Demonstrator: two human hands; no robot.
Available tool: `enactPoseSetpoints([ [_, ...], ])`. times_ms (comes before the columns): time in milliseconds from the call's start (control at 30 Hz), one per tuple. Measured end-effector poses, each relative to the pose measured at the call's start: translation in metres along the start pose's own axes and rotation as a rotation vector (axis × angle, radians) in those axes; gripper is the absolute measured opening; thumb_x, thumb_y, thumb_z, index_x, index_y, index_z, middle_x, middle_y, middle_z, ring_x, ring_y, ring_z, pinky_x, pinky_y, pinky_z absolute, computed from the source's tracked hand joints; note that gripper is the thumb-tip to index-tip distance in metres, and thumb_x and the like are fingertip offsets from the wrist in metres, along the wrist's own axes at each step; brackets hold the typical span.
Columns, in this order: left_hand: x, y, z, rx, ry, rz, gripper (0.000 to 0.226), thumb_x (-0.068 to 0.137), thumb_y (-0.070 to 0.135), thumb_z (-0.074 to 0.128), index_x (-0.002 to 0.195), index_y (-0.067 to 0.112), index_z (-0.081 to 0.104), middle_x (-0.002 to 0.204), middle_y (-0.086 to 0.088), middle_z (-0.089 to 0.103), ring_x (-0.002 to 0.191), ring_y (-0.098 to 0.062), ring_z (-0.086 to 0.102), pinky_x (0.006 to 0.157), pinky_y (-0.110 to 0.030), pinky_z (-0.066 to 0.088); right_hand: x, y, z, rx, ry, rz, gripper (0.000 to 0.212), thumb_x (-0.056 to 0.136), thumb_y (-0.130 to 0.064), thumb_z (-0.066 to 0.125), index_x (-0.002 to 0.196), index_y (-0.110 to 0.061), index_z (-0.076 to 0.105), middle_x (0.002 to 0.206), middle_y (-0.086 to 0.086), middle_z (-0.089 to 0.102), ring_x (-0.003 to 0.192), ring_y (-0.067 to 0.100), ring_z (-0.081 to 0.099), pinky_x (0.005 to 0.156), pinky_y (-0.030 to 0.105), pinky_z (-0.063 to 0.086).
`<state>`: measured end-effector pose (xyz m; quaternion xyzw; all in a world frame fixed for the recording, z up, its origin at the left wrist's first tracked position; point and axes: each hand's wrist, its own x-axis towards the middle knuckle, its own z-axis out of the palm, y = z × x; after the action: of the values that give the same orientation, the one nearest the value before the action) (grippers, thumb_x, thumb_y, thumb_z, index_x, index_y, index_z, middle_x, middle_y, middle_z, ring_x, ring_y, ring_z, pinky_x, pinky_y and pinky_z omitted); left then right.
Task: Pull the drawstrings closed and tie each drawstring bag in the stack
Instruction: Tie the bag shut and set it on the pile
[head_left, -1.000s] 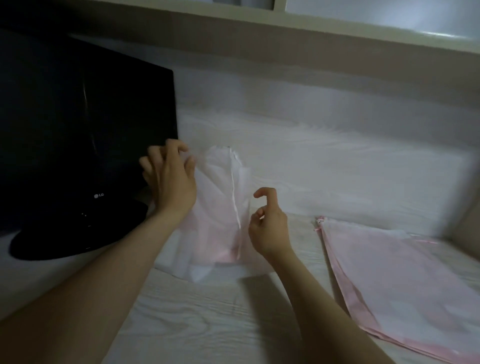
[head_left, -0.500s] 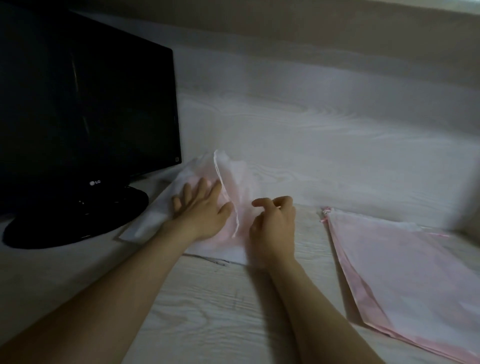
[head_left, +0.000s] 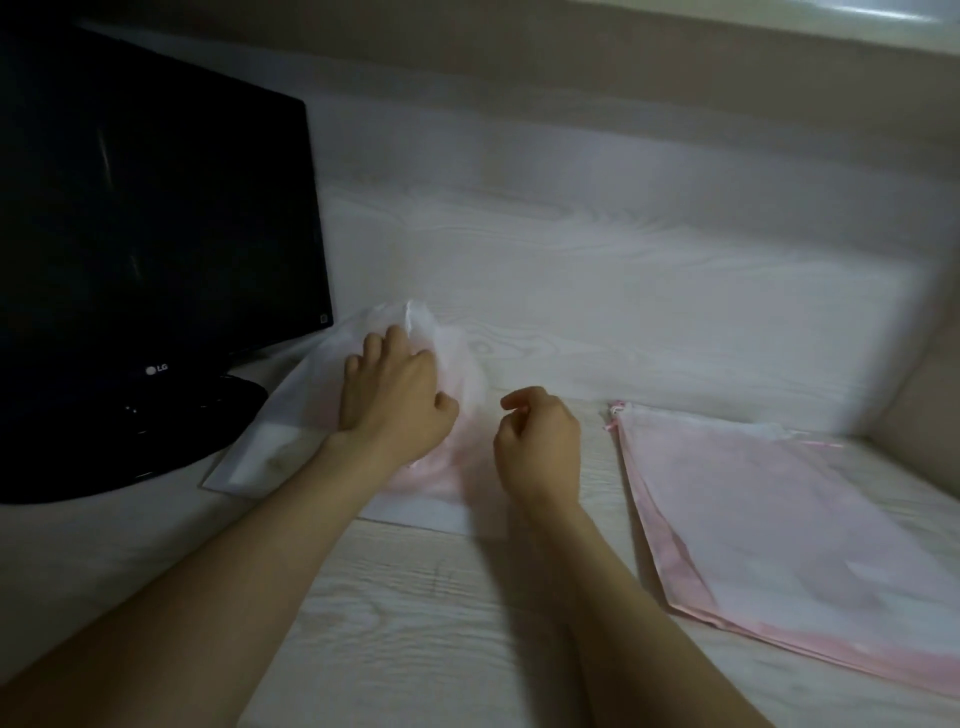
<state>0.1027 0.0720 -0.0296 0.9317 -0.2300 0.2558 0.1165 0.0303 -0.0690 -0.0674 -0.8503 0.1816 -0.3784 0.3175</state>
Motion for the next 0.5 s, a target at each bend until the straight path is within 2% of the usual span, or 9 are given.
enactPoseSetpoints([
  [67, -0.005, 0.019, -0.009, -0.129, 0.035, 0.094, 0.021, 0.092, 0.037, 0.054, 0.084, 0.018, 0.058, 0.108, -0.007, 0.056, 0.102, -0.029, 0.052, 0.083, -0.041, 0.045, 0.006, 0.002, -0.016, -0.046, -0.016, 0.009, 0.031, 0.087, -0.009, 0.052, 0.110, -0.018, 0.070, 0.105, 0.005, 0.069, 0.094, 0.024, 0.067, 0.081, 0.039, 0.056],
  [133, -0.009, 0.037, -0.014, -0.266, -0.002, 0.167, 0.021, 0.093, 0.035, 0.055, 0.079, 0.019, 0.056, 0.095, -0.001, 0.058, 0.090, -0.025, 0.058, 0.073, -0.038, 0.049, 0.012, 0.008, -0.035, -0.166, -0.066, -0.011, 0.030, 0.086, -0.008, 0.054, 0.108, -0.017, 0.072, 0.108, 0.006, 0.071, 0.099, 0.026, 0.067, 0.083, 0.038, 0.056],
  [233, -0.012, 0.061, -0.012, -0.375, -0.122, 0.238, 0.017, 0.092, 0.032, 0.056, 0.079, 0.021, 0.059, 0.087, 0.004, 0.062, 0.077, -0.022, 0.061, 0.071, -0.042, 0.058, 0.016, 0.027, -0.068, -0.386, -0.163, 0.033, 0.034, 0.084, -0.003, 0.055, 0.109, -0.016, 0.073, 0.114, 0.008, 0.069, 0.110, 0.030, 0.063, 0.087, 0.037, 0.055],
  [367, -0.010, 0.088, 0.003, -0.425, -0.282, 0.331, 0.013, 0.088, 0.034, 0.057, 0.080, 0.026, 0.064, 0.089, 0.010, 0.066, 0.082, -0.020, 0.065, 0.076, -0.043, 0.060, 0.016, 0.061, -0.106, -0.626, -0.178, 0.107, 0.027, 0.086, -0.009, 0.057, 0.112, -0.009, 0.063, 0.114, 0.014, 0.064, 0.110, 0.038, 0.061, 0.077, 0.034, 0.046],
  [433, -0.011, 0.099, 0.012, -0.437, -0.321, 0.380, 0.012, 0.089, 0.033, 0.057, 0.082, 0.027, 0.065, 0.093, 0.010, 0.066, 0.087, -0.019, 0.065, 0.079, -0.042, 0.059, 0.012, 0.070, -0.114, -0.678, -0.208, 0.167, 0.024, 0.089, -0.015, 0.059, 0.112, -0.010, 0.057, 0.117, 0.015, 0.061, 0.112, 0.040, 0.060, 0.077, 0.035, 0.040],
  [500, -0.012, 0.111, 0.021, -0.437, -0.333, 0.421, 0.012, 0.092, 0.030, 0.058, 0.087, 0.027, 0.067, 0.100, 0.007, 0.067, 0.094, -0.020, 0.064, 0.084, -0.041, 0.058, 0.005, 0.081, -0.116, -0.682, -0.222, 0.203, 0.025, 0.091, -0.018, 0.058, 0.114, -0.010, 0.055, 0.120, 0.015, 0.060, 0.113, 0.040, 0.060, 0.080, 0.036, 0.044],
])
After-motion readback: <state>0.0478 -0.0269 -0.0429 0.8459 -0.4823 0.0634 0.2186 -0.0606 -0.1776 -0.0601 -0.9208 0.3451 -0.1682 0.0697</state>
